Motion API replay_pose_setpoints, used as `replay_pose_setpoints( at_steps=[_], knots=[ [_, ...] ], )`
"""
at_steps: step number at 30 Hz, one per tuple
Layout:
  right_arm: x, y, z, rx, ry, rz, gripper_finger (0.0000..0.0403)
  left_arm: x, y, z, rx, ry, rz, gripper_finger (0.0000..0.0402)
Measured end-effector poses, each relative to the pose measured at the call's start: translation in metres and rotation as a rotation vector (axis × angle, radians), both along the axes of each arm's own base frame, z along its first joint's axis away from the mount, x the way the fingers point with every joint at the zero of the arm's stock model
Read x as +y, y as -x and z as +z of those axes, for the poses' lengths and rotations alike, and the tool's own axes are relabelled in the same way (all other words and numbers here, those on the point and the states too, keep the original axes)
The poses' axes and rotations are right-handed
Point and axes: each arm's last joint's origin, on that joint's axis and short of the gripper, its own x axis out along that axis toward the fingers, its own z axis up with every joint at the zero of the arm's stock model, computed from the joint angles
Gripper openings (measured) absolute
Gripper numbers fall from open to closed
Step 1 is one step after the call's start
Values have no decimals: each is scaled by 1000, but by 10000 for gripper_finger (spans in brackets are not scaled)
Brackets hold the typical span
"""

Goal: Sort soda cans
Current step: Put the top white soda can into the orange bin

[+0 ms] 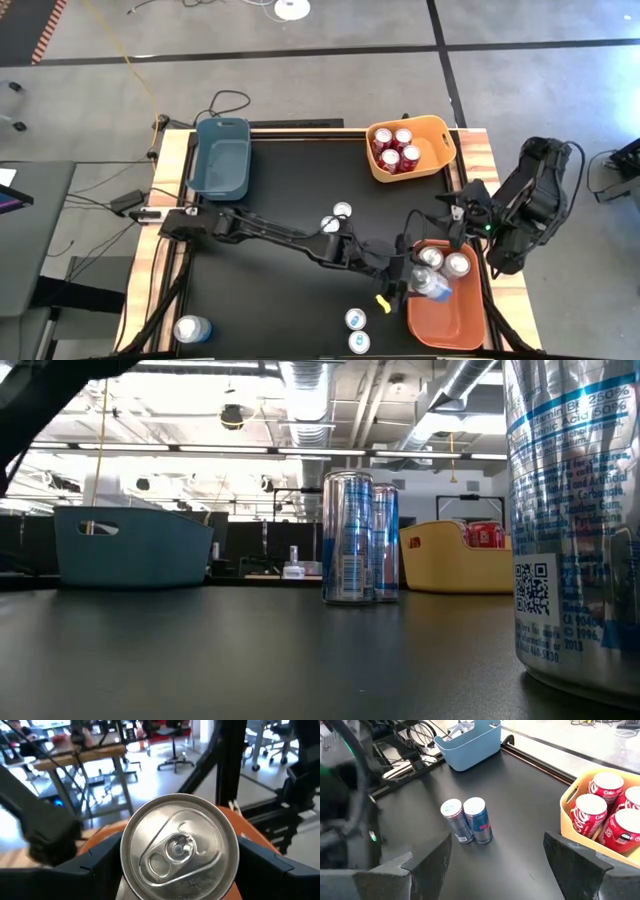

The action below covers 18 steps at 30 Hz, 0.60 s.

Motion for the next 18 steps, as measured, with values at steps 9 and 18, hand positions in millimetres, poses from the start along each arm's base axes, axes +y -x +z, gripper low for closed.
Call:
replay_pose_setpoints(
  at_steps=[9,18],
  knots=[
    [2,-1,0,-1,-3,0,333,1,-12,-47,107,-59,-2,295],
    [2,-1,-1,6,-4,2,333,6,-10,-68,249,-143,23,299]
  ],
)
